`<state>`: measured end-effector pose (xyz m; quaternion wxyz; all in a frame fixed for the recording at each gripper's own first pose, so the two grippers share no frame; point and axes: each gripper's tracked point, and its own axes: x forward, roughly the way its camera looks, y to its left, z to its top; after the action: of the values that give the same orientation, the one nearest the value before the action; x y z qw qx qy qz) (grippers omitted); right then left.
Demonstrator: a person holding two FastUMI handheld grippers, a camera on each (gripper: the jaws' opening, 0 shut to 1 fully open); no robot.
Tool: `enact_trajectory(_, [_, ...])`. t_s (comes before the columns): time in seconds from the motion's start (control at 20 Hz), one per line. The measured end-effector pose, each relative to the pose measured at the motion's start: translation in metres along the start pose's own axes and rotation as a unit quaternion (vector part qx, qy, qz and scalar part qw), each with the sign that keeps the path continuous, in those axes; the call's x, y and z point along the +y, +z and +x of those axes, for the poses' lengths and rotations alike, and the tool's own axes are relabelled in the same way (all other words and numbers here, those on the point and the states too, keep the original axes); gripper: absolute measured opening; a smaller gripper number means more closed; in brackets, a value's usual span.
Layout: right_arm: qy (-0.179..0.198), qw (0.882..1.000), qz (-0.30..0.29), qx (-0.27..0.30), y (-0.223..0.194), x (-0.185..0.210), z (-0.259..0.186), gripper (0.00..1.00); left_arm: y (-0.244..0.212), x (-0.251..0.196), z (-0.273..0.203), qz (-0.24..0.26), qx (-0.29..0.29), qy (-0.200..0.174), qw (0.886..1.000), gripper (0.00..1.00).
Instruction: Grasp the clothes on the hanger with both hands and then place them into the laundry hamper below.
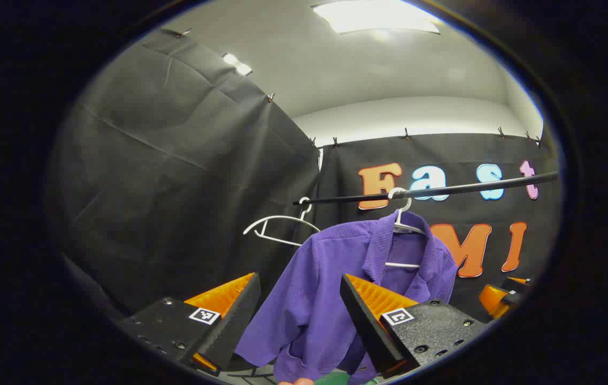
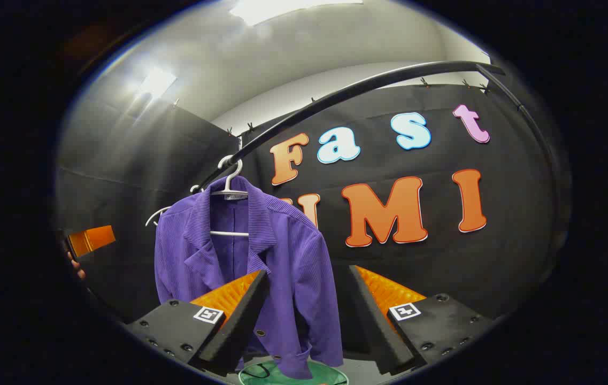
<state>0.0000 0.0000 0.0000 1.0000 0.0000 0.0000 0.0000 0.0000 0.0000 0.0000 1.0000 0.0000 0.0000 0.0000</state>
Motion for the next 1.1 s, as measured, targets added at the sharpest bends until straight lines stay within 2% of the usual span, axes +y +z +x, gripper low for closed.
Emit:
enact_trajectory(0.05, [-0.003,1.000,-0.002,0.003,-0.001,0.006,-0.002,1.00,-0.003,0.004,0.003,0.004,0.005,-0.004,1.000,0.92])
enact_trajectory(0.1, [-0.008,1.000,-0.005,0.003,-0.001,0.011,-0.003,0.93,-0.006,0.007,0.005,0.007,0.010,-0.012,1.000,0.92])
enact_trajectory(0.15, [-0.014,1.000,-0.008,0.000,0.001,0.016,-0.004,0.97,-0.008,0.010,0.007,0.015,0.013,-0.021,1.000,0.92])
enact_trajectory(0.2, [-0.021,1.000,-0.013,-0.002,0.002,0.021,-0.006,0.93,-0.008,0.014,0.009,0.024,0.012,-0.028,0.999,0.92])
enact_trajectory(0.3, [-0.038,0.999,-0.025,-0.004,0.004,0.030,-0.009,0.93,-0.012,0.017,0.013,0.031,0.017,-0.049,0.998,0.92])
enact_trajectory(0.4, [-0.055,0.998,-0.025,-0.004,0.005,0.040,-0.011,0.97,-0.019,0.014,0.014,0.010,0.029,-0.079,0.996,0.95])
enact_trajectory(0.45, [-0.061,0.998,-0.019,-0.004,0.005,0.045,-0.012,0.93,-0.023,0.014,0.017,-0.001,0.034,-0.092,0.995,0.99])
enact_trajectory(0.5, [-0.062,0.998,-0.012,-0.001,0.005,0.050,-0.014,0.97,-0.026,0.015,0.017,-0.009,0.043,-0.099,0.994,0.92])
enact_trajectory(0.6, [-0.068,0.998,-0.004,-0.001,0.006,0.053,-0.019,0.93,-0.034,0.020,0.020,-0.022,0.057,-0.105,0.993,0.92])
enact_trajectory(0.7, [-0.078,0.997,-0.013,-0.001,0.008,0.050,-0.024,0.93,-0.032,0.025,0.021,-0.031,0.060,-0.104,0.992,0.92])
enact_trajectory(0.75, [-0.080,0.997,-0.018,-0.002,0.010,0.049,-0.025,0.97,-0.034,0.029,0.023,-0.030,0.062,-0.101,0.993,0.92])
enact_trajectory(0.8, [-0.082,0.996,-0.020,-0.002,0.012,0.049,-0.024,0.97,-0.035,0.032,0.024,-0.027,0.064,-0.097,0.993,0.95])
enact_trajectory(0.95, [-0.085,0.996,-0.022,-0.008,0.018,0.045,-0.024,0.97,-0.038,0.036,0.028,-0.024,0.066,-0.091,0.993,0.95])
enact_trajectory(1.0, [-0.085,0.996,-0.022,-0.009,0.019,0.044,-0.023,0.97,-0.038,0.036,0.029,-0.023,0.068,-0.089,0.993,0.92])
enact_trajectory(1.1, [-0.077,0.997,-0.024,-0.003,0.015,0.044,-0.018,0.97,-0.039,0.034,0.029,-0.032,0.072,-0.084,0.993,0.95])
